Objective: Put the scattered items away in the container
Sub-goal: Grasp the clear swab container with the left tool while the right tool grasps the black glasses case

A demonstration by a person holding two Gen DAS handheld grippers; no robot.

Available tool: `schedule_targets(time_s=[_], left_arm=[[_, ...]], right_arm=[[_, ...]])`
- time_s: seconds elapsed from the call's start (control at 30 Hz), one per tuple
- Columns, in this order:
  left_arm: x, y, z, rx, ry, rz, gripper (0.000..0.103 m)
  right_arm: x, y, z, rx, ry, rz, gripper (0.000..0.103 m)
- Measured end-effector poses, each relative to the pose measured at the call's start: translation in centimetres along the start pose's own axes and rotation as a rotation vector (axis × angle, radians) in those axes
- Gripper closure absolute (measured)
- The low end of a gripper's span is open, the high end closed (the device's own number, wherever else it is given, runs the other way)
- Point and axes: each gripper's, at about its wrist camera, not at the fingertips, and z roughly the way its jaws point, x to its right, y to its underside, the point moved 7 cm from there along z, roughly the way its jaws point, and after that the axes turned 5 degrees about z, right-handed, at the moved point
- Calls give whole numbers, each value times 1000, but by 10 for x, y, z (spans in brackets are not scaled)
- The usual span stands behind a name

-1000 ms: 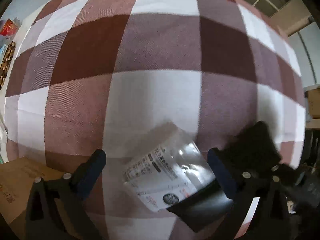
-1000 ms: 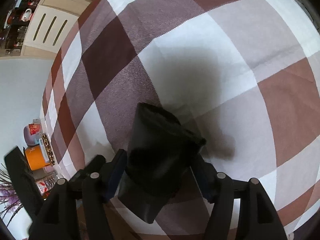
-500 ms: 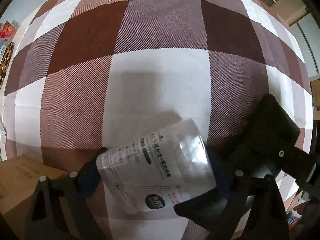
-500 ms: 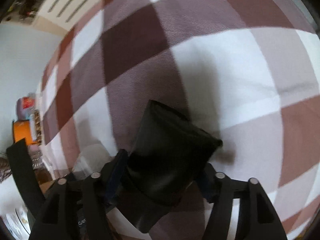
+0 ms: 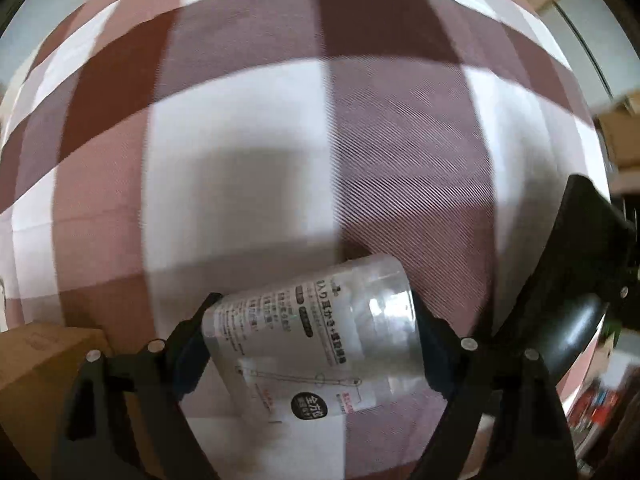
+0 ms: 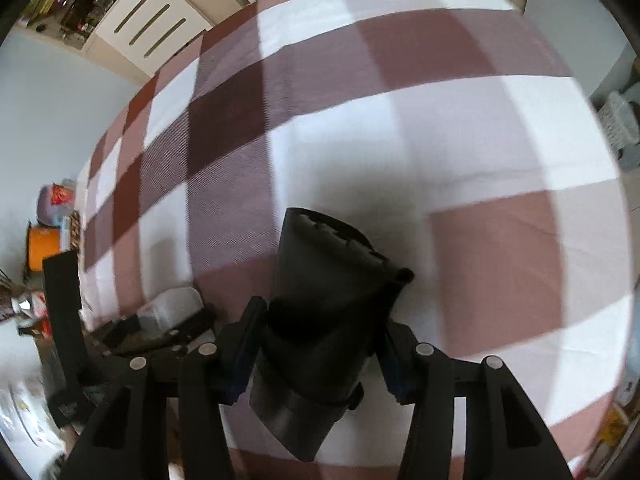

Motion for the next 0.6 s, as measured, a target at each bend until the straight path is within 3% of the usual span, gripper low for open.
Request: schedule_targets(time_s=[0.07,0.23,0.37,0.6], left_arm=[[10,8,0,-7,-3,34,17],[26,35,-5,-34,39,58,19],[29,56,-9,-44,43,52,21],[23,88,-21,-34,29,27,21]], right_arm=[[19,10,-9,-19,21,-9,57],[52,33,-26,-27,30,-5,57],[62,48,-26,-38,-48,86,57],[57,48,-3,-2,-14,193,45]])
